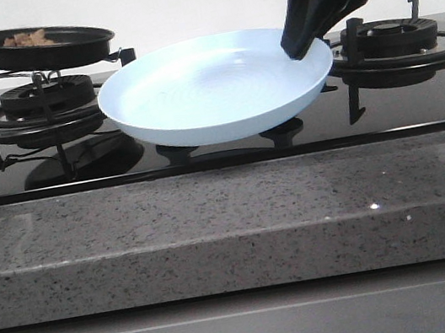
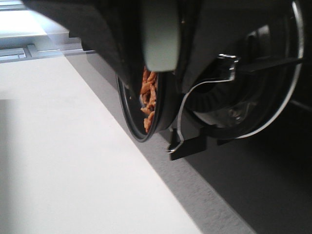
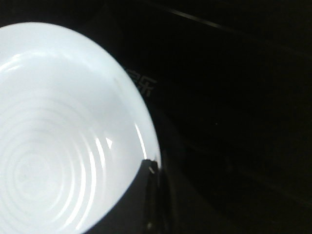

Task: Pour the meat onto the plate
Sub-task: 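Lift the black pan with the left gripper over the held plate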

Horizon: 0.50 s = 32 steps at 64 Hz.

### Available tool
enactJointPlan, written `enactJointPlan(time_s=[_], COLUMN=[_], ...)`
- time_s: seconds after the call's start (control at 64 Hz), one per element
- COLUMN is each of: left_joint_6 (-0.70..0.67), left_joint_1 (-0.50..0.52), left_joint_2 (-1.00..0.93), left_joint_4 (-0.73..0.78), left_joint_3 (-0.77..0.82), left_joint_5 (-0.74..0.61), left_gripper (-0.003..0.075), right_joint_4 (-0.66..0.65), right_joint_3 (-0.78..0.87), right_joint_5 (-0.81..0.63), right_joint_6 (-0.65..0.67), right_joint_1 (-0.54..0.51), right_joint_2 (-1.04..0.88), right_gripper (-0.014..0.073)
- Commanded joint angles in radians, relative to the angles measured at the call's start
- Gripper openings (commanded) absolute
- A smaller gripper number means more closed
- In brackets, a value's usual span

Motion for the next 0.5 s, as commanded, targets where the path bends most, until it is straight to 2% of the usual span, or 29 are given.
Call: enactJointPlan(time_s=[0.0, 0.266, 0.484], left_joint_6=[0.013, 0.072, 0.148], left_joint_1=[-0.004, -0.024, -0.06], left_joint_2=[-0.102, -0.22, -0.348], left_joint_4=[-0.114, -0.112, -0.115], left_joint_3=[-0.03, -0.015, 0.072], left_joint_5=[0.057, 0.066, 0.053], left_gripper=[-0.002, -0.002, -0.002], right_joint_4=[0.014, 0.014, 0.014], right_joint_3=[-0.023, -0.023, -0.023], right_joint_5=[-0.043, -0.043, -0.043], right_joint_6=[-0.009, -0.009, -0.009], right_joint_1=[0.0, 0.0, 0.0], right_joint_2=[-0.037, -0.037, -0.037], right_gripper=[-0.0067, -0.0067, -0.0067])
